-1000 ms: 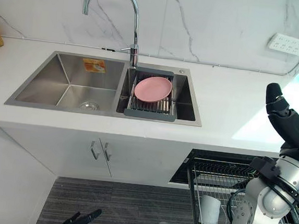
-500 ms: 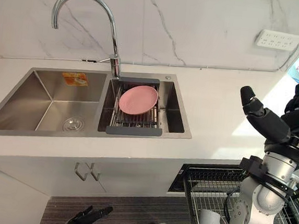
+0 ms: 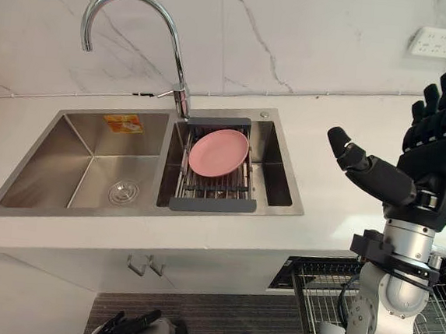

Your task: Walk over to the sink, pick up the cup, carry it to the dishwasher, place the cup inside the dishwasher, then close the dishwasher door

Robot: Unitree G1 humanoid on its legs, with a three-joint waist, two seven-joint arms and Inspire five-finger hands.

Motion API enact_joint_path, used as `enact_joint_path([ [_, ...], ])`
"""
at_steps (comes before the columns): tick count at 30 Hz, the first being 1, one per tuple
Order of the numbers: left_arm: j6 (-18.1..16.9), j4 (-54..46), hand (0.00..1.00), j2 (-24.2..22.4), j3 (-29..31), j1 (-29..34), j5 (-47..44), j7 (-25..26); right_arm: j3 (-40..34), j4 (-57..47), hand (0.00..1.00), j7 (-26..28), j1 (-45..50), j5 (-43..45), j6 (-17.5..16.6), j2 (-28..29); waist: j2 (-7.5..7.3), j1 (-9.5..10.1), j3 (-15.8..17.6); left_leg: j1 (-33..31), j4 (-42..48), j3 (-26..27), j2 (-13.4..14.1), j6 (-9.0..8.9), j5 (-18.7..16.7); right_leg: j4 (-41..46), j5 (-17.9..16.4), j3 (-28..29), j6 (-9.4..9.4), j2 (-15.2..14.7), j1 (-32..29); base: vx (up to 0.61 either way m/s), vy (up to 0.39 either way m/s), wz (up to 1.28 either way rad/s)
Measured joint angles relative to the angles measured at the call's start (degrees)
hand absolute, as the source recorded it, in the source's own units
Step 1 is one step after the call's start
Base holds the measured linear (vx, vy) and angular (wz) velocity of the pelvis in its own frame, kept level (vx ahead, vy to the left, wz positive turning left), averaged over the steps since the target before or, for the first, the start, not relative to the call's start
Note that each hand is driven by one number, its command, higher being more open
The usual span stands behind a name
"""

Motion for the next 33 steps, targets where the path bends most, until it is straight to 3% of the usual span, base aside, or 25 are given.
enact_joint_path([
  [2, -0.3, -0.1, 1.0, -0.1, 1.0, -0.5, 0.0, 1.5, 0.8, -0.1, 1.0, 1.0, -0.4, 0.0, 0.0, -0.1, -0.09, -0.04, -0.5, 0.2, -1.4, 0.3, -1.4, 0.7, 0.5, -0.7, 0.7, 0.1, 1.04, -1.1, -0.2, 0.15, 0.085, 0.01],
  [3, -0.5, -2.2, 1.0, -2.1, 6.6, -1.3, -0.1, 2.4, 3.1, -0.6, 1.0, 8.4, -1.8, -0.1, 0.6, 0.0, -3.89, 1.59, -0.7, 5.8, -8.1, -1.2, -5.4, 2.19, 1.7, -4.3, 1.0, 0.3, 2.88, -2.9, 4.5, 0.05, 0.022, 0.03],
  [9, -0.4, -2.3, 1.0, -2.1, 6.6, -1.3, -0.1, 2.3, 3.4, -0.2, 1.0, 8.4, -1.8, 0.0, 0.5, 0.6, -4.03, 1.55, -0.6, 6.0, -8.7, -1.2, -5.4, 2.2, 2.0, -3.9, 1.1, 0.3, 2.97, -3.2, 4.3, 0.0, 0.0, 0.0],
  [13, 2.2, -2.4, 1.0, -1.3, 6.4, -2.0, -0.1, 0.6, 5.1, 4.0, 1.0, 8.0, -1.8, 3.3, 0.6, 2.6, -4.32, 1.48, -0.6, 6.6, -11.4, -2.0, -5.7, 2.25, 3.9, -2.0, 1.1, -1.1, 3.0, -3.5, 3.3, -0.03, -0.004, 0.12],
  [17, 5.9, -1.9, 1.0, -0.1, 6.3, -2.2, 0.1, -0.8, 5.2, 7.0, 1.0, 6.7, -2.2, 4.3, 3.3, 2.5, -4.94, 2.32, -0.7, 8.5, -16.8, -3.1, -6.3, 2.19, 6.0, -0.6, 0.8, -3.6, 3.38, -3.9, 3.2, -0.07, 0.004, 0.19],
  [20, 6.5, 0.7, 1.0, 1.1, 6.4, -1.3, 1.1, -1.3, 5.1, 8.3, 1.0, 4.8, -2.7, 5.1, 6.9, 2.4, -5.48, 2.57, -1.1, 10.0, -20.6, -2.7, -6.6, 2.1, 7.5, -0.4, 0.3, -4.4, 3.45, -4.1, 3.1, -0.04, 0.003, 0.08],
  [22, 6.3, 1.9, 1.0, 1.3, 6.5, -0.5, 1.2, -1.4, 4.9, 9.1, 1.0, 3.7, -2.8, 1.4, 8.2, 2.3, -5.49, 2.63, -1.2, 10.0, -20.6, -2.2, -6.5, 1.78, 8.5, -0.4, 0.3, -4.5, 3.45, -4.1, 3.1, -0.01, 0.001, 0.04],
  [27, 4.6, 2.4, 1.0, 1.3, 6.9, -0.2, 1.4, -1.6, 5.0, 8.7, 1.0, -0.3, -3.1, -18.6, 8.7, -0.4, -5.56, 2.04, -1.2, 10.1, -20.6, -2.2, -6.6, 1.88, 8.7, -0.4, 0.5, -4.6, 3.65, -4.1, 3.4, 0.0, 0.0, 0.0],
  [30, 4.5, 2.7, 1.0, 1.3, 6.9, -0.2, 1.9, -1.4, 5.1, 7.3, 1.0, -0.2, -3.2, -23.4, 9.6, -2.3, -5.57, 1.38, -1.2, 10.1, -20.6, -2.3, -6.6, 1.74, 8.7, -0.4, 0.5, -4.7, 3.68, -4.1, 3.4, 0.0, 0.0, 0.0],
  [33, 4.6, 2.7, 1.0, 1.3, 6.8, -0.3, 1.8, -1.4, 5.2, 5.7, 1.0, 0.4, -3.2, -33.6, 9.6, -5.0, -5.56, 1.06, -1.2, 10.0, -20.6, -2.3, -6.6, 1.68, 8.7, -0.4, 0.5, -4.7, 3.7, -4.1, 3.3, 0.0, 0.0, 0.0],
])
